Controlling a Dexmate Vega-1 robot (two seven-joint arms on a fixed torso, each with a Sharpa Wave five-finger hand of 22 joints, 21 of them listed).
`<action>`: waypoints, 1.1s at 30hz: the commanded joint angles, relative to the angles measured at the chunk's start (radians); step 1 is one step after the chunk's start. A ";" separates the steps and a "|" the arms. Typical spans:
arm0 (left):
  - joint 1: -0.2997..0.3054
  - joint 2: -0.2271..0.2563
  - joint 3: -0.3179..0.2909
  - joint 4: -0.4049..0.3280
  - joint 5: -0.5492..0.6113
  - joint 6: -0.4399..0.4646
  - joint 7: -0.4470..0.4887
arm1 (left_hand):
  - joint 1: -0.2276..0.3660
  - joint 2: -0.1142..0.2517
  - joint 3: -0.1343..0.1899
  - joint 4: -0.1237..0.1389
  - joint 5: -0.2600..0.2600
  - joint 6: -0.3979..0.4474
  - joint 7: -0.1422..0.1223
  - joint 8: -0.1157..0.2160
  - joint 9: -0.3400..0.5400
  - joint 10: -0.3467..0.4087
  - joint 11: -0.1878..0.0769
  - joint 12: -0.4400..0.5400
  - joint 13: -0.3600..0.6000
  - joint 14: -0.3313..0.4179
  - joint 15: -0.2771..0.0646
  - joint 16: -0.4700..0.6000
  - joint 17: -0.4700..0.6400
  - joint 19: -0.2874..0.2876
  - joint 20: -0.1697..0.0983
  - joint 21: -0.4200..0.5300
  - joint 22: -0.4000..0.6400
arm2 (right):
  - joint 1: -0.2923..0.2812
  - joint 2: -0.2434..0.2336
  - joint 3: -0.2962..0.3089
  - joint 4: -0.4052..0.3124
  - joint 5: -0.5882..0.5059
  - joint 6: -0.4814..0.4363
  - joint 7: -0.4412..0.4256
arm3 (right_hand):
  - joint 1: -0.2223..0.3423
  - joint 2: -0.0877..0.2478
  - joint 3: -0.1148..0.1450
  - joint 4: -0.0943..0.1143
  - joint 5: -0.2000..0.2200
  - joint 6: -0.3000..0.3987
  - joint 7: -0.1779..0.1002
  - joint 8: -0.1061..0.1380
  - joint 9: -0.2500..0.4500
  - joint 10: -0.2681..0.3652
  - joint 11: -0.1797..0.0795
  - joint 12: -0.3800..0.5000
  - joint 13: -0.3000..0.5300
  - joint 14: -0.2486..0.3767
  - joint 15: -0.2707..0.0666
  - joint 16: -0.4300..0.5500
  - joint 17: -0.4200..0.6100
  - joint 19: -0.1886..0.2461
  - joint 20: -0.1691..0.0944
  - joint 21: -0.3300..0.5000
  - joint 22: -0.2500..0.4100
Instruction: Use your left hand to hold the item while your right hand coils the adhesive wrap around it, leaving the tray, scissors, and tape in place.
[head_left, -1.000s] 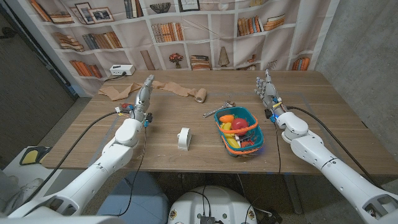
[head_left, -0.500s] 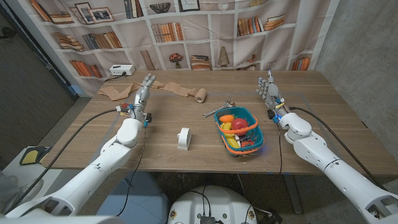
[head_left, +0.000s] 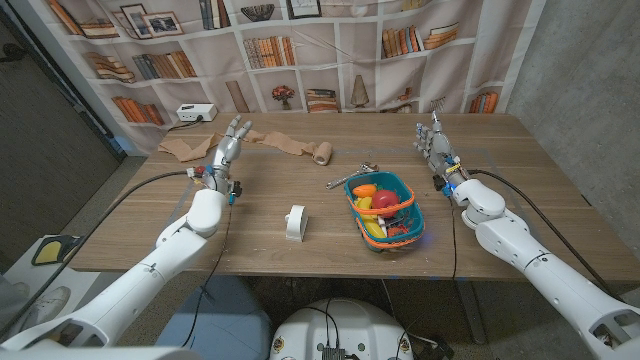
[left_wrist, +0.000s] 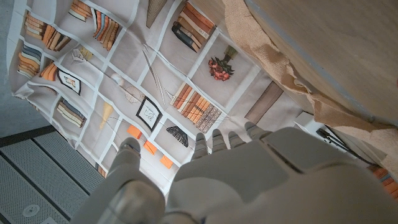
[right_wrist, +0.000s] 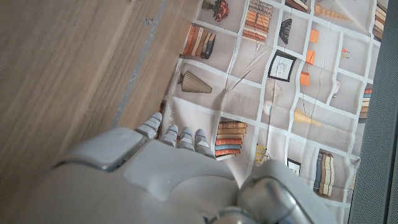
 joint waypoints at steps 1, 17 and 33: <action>-0.002 0.014 0.009 -0.017 0.096 0.041 0.080 | 0.015 -0.003 0.003 -0.006 0.004 -0.006 -0.004 -0.003 0.002 -0.004 -0.005 -0.002 0.003 -0.068 -0.005 0.004 0.005 -0.011 -0.004 -0.004 0.003 | 0.025 -0.003 -0.003 0.042 -0.002 0.018 0.035 | 0.014 0.000 -0.003 -0.002 0.000 -0.007 -0.003 0.000 0.002 -0.006 -0.002 -0.002 0.004 -0.086 -0.010 -0.001 0.003 -0.006 0.005 -0.002 0.005; -0.010 0.044 0.019 -0.054 0.179 0.118 0.129 | 0.017 -0.002 0.003 -0.007 0.004 0.013 -0.008 0.003 0.002 0.010 -0.009 0.004 0.003 -0.058 -0.008 0.012 0.005 -0.009 -0.002 0.000 0.003 | 0.038 -0.023 0.000 0.078 -0.012 0.040 0.067 | 0.012 -0.003 -0.007 -0.002 -0.002 -0.011 -0.004 -0.001 0.002 -0.014 0.001 -0.004 0.004 -0.095 -0.007 -0.002 0.004 -0.026 -0.003 -0.006 0.005; -0.016 0.088 0.042 -0.089 0.270 0.207 0.157 | 0.021 0.000 0.004 -0.009 0.004 0.004 -0.007 -0.003 0.003 -0.005 -0.008 -0.003 0.003 -0.066 -0.006 0.010 0.004 -0.018 -0.002 -0.002 0.003 | 0.058 -0.027 0.005 0.105 -0.005 0.044 0.087 | 0.010 -0.003 -0.009 -0.001 -0.003 -0.011 -0.002 -0.001 0.002 -0.010 0.003 -0.002 0.004 -0.094 -0.006 0.000 0.004 -0.023 0.001 -0.002 0.005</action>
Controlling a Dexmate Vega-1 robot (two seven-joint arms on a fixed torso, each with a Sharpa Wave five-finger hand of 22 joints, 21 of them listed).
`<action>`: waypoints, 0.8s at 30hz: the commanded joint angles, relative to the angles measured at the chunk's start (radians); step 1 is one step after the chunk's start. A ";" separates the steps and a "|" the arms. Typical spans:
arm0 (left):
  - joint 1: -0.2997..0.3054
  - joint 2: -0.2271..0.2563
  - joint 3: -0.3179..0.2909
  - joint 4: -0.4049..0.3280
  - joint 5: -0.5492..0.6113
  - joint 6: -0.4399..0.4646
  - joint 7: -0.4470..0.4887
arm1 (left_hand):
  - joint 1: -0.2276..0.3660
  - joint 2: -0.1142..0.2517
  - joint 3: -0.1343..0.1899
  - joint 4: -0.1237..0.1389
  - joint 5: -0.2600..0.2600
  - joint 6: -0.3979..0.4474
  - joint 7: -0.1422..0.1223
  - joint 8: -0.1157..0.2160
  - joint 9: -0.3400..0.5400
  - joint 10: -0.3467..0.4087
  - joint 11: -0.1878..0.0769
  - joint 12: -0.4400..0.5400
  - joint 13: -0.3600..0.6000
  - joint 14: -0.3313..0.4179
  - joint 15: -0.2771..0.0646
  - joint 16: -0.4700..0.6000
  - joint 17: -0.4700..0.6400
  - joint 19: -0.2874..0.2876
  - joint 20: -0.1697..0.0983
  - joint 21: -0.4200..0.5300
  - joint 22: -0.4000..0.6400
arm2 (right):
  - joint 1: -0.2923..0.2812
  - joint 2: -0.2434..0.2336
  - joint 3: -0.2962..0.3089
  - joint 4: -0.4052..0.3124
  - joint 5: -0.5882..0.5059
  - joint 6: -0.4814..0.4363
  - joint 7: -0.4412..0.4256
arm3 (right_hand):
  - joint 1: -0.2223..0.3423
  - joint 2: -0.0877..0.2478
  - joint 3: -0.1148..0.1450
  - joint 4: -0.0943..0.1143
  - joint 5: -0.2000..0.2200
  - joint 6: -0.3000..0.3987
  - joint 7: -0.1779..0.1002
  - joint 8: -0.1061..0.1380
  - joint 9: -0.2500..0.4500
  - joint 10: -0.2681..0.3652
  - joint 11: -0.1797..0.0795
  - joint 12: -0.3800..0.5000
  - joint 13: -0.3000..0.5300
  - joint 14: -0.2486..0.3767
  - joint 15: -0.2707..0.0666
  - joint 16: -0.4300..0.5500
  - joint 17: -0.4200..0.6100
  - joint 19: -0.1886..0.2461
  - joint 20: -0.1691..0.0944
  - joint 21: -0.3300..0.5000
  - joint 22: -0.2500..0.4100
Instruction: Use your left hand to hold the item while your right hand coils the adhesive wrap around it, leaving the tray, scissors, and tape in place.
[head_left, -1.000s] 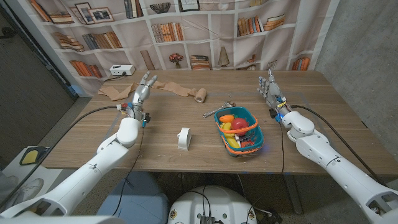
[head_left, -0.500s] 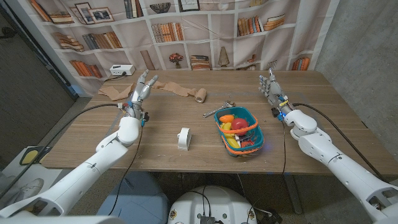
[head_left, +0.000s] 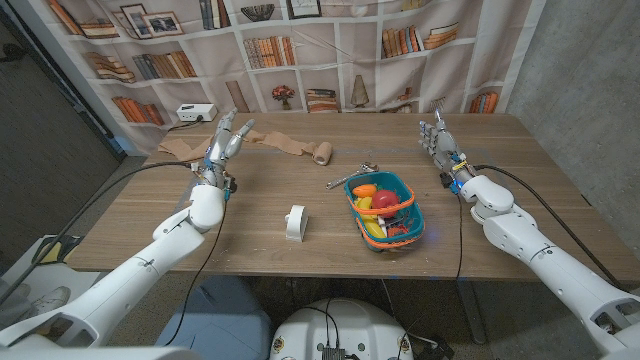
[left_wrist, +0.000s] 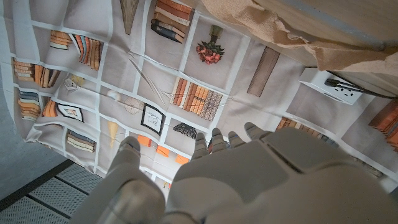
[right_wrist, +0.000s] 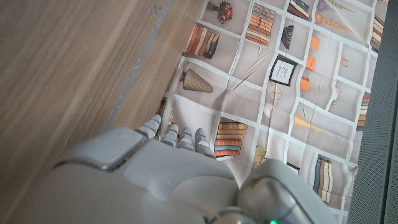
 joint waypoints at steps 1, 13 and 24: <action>0.002 0.043 0.017 -0.047 0.075 0.074 0.023 | 0.012 0.001 0.000 -0.005 0.004 -0.003 0.000 -0.003 0.003 -0.012 -0.001 -0.003 0.004 -0.070 -0.003 0.001 0.004 -0.010 0.000 0.001 0.003 | 0.011 -0.007 0.010 0.015 0.011 0.004 0.016 | 0.002 -0.003 -0.009 -0.001 -0.003 -0.005 0.003 -0.001 0.002 0.001 0.003 0.002 0.003 -0.094 -0.006 0.000 0.004 -0.004 0.007 0.002 0.005; 0.017 0.094 0.020 -0.127 0.135 0.164 0.008 | 0.017 0.005 0.002 -0.007 0.003 -0.006 0.002 -0.005 0.003 -0.018 -0.001 -0.005 0.004 -0.083 -0.009 -0.001 0.004 -0.019 -0.005 -0.001 0.003 | 0.030 0.012 0.016 0.079 0.020 0.063 0.054 | 0.006 -0.004 -0.009 -0.004 -0.004 -0.001 0.004 0.001 0.002 0.008 0.005 0.005 0.003 -0.088 -0.007 0.003 0.004 -0.011 0.012 0.001 0.005; -0.001 0.124 0.026 -0.124 0.151 0.181 -0.024 | 0.021 0.004 0.002 -0.010 0.002 -0.017 -0.012 -0.009 0.003 -0.037 -0.005 -0.012 0.004 -0.103 -0.002 -0.003 0.004 -0.033 0.002 -0.002 0.003 | 0.026 0.006 0.010 0.074 0.013 0.057 0.056 | 0.017 -0.007 -0.009 -0.011 -0.006 -0.002 0.003 0.001 0.002 0.009 0.008 0.004 0.003 -0.088 -0.003 0.002 0.003 -0.014 0.019 0.002 0.005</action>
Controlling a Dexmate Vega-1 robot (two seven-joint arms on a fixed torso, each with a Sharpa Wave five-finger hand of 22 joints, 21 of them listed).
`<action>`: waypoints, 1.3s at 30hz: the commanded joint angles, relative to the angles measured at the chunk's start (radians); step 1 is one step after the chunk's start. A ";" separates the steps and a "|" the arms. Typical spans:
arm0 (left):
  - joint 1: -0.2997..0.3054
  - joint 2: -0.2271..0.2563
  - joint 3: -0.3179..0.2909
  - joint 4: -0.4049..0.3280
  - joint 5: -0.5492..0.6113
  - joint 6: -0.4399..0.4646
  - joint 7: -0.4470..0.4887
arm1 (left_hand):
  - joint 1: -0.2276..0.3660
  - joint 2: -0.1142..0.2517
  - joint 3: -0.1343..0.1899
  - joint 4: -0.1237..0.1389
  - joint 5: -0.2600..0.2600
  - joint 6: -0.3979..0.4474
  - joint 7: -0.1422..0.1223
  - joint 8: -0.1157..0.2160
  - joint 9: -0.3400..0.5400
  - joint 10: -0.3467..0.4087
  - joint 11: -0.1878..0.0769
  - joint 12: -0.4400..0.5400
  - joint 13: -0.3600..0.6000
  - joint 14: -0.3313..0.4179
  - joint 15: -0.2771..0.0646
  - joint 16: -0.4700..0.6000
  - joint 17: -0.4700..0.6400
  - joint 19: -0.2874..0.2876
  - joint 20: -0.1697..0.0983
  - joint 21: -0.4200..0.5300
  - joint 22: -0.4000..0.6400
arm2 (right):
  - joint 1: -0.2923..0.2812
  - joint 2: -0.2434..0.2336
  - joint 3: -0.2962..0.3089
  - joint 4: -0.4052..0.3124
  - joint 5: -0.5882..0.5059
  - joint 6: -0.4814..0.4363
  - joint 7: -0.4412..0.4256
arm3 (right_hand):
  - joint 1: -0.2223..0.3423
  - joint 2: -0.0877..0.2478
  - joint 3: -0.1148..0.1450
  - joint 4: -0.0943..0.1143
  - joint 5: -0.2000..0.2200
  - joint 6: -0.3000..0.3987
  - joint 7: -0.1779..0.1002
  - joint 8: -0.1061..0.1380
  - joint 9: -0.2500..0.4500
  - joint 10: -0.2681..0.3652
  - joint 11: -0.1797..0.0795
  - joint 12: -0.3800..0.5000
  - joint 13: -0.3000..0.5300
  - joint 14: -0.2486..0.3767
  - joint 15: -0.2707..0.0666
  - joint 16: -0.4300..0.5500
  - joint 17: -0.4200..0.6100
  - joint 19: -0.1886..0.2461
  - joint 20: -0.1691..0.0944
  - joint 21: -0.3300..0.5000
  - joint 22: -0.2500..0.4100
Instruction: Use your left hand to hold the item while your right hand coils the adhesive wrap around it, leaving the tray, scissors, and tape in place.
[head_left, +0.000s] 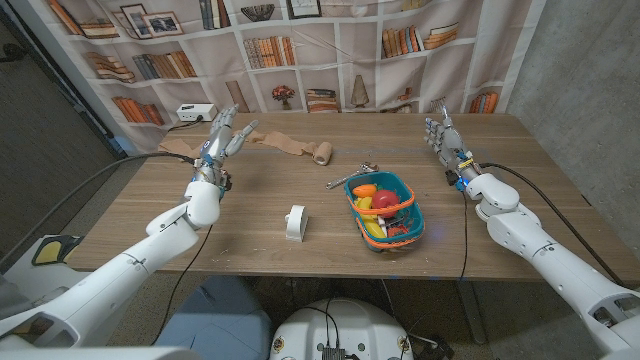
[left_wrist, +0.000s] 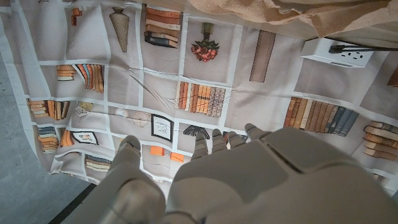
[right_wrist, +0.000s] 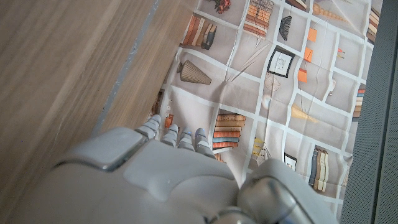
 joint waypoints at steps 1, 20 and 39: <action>-0.014 0.040 0.007 -0.020 0.036 0.041 -0.027 | 0.012 0.003 -0.002 -0.006 0.002 -0.009 -0.012 -0.003 0.003 -0.012 -0.002 -0.004 0.004 -0.103 -0.002 -0.003 0.004 -0.010 0.000 -0.002 0.003 | 0.003 -0.003 -0.003 0.004 0.000 0.000 0.008 | 0.012 -0.002 -0.003 -0.006 -0.006 -0.002 0.003 0.001 0.002 -0.001 -0.002 0.004 0.003 -0.088 -0.004 0.002 0.003 -0.002 0.006 0.002 0.005; 0.022 0.101 -0.020 -0.053 0.029 0.072 -0.058 | 0.020 0.002 -0.001 -0.010 0.003 -0.021 0.021 -0.004 0.004 -0.011 -0.001 -0.001 0.005 -0.102 0.000 0.002 0.004 -0.011 0.000 0.001 0.003 | -0.003 0.001 -0.007 -0.002 -0.008 0.008 0.000 | 0.024 0.001 0.000 -0.013 -0.007 -0.004 0.005 0.001 0.002 -0.001 -0.001 0.004 0.003 -0.091 -0.001 0.001 0.002 0.001 0.010 0.005 0.005; -0.008 0.141 -0.017 -0.010 0.038 0.027 -0.098 | 0.028 0.005 0.002 -0.013 0.004 -0.014 0.013 0.001 0.005 -0.009 -0.006 0.001 0.005 -0.099 -0.001 0.004 0.003 -0.009 0.000 0.004 0.003 | -0.006 0.004 -0.018 -0.036 -0.027 -0.011 -0.029 | 0.034 0.004 0.003 -0.019 -0.009 -0.004 0.006 0.001 0.002 -0.003 0.000 0.003 0.003 -0.093 -0.001 0.001 0.002 0.003 0.010 0.006 0.005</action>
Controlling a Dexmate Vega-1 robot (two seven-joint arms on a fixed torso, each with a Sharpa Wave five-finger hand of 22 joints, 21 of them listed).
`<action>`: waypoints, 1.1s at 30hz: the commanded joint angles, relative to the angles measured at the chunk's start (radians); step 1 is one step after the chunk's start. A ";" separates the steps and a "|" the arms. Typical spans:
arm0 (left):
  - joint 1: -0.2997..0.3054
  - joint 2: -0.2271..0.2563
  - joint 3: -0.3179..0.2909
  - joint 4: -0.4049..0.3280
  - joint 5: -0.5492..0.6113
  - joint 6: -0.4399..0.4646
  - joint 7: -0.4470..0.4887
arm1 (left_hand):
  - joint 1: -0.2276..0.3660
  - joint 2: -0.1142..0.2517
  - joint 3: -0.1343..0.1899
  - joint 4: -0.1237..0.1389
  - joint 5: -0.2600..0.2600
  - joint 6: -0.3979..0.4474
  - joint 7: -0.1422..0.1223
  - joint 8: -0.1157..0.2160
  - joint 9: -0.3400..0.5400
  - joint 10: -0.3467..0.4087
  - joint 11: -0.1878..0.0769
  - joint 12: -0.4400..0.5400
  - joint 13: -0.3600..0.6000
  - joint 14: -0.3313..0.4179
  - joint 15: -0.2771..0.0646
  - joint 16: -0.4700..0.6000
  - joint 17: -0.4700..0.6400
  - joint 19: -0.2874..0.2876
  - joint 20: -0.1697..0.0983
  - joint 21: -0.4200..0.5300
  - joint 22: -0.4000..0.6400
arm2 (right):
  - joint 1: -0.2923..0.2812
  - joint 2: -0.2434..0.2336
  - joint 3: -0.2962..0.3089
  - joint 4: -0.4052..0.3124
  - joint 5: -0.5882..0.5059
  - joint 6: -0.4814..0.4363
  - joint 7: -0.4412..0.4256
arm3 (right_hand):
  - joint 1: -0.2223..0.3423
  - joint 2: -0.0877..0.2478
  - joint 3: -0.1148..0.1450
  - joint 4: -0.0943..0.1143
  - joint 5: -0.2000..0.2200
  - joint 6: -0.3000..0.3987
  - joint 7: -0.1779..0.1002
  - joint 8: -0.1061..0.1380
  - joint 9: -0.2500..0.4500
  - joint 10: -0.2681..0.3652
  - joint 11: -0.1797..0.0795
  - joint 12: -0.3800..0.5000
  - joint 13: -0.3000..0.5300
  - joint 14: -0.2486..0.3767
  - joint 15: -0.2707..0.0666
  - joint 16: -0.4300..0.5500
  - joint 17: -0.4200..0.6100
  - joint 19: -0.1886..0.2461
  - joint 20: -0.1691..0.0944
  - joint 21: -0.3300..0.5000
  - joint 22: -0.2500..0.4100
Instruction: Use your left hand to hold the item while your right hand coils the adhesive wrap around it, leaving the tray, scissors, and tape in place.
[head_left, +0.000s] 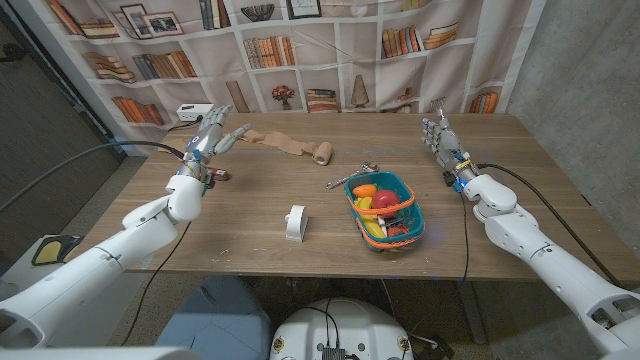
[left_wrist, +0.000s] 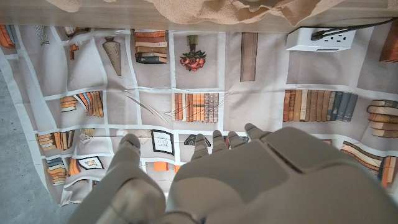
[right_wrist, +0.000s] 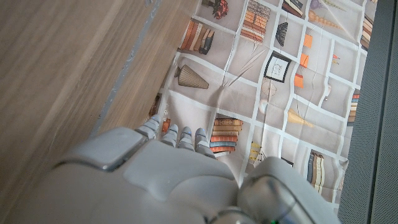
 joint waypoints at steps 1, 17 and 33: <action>-0.020 0.027 0.005 0.027 0.011 -0.023 -0.027 | 0.012 -0.001 0.004 -0.006 0.004 0.000 0.008 0.004 0.005 -0.003 -0.007 0.005 0.005 -0.098 -0.001 0.005 0.003 -0.009 -0.001 0.004 0.003 | 0.002 0.002 -0.007 -0.012 -0.014 -0.009 -0.015 | 0.014 -0.001 -0.001 -0.007 -0.001 -0.004 0.006 0.002 0.002 -0.003 0.000 0.003 0.003 -0.093 -0.001 0.001 0.002 0.000 0.006 0.006 0.005; -0.014 0.058 0.005 0.023 0.028 -0.061 -0.035 | 0.048 0.005 0.018 -0.020 0.012 -0.014 0.027 0.007 0.006 0.049 -0.018 0.027 0.011 -0.025 0.014 0.025 0.004 0.023 0.022 0.014 0.001 | -0.003 0.010 0.001 -0.003 -0.008 0.006 -0.022 | 0.023 0.001 0.002 -0.012 -0.003 0.000 0.006 0.003 0.002 0.005 0.001 0.006 0.003 -0.086 -0.002 0.003 0.001 0.007 0.007 0.009 0.005; 0.015 0.092 -0.008 0.017 0.092 -0.075 0.005 | 0.147 -0.007 0.050 -0.041 0.019 0.041 0.015 0.024 0.006 0.122 -0.047 0.052 0.018 0.103 0.003 0.042 0.006 0.106 0.078 0.025 0.002 | -0.017 0.006 0.002 -0.014 -0.008 0.018 -0.017 | 0.034 0.008 0.007 -0.017 -0.005 0.008 0.000 0.005 0.002 0.012 -0.002 0.008 0.003 -0.081 -0.006 0.005 0.001 0.012 0.005 0.010 0.005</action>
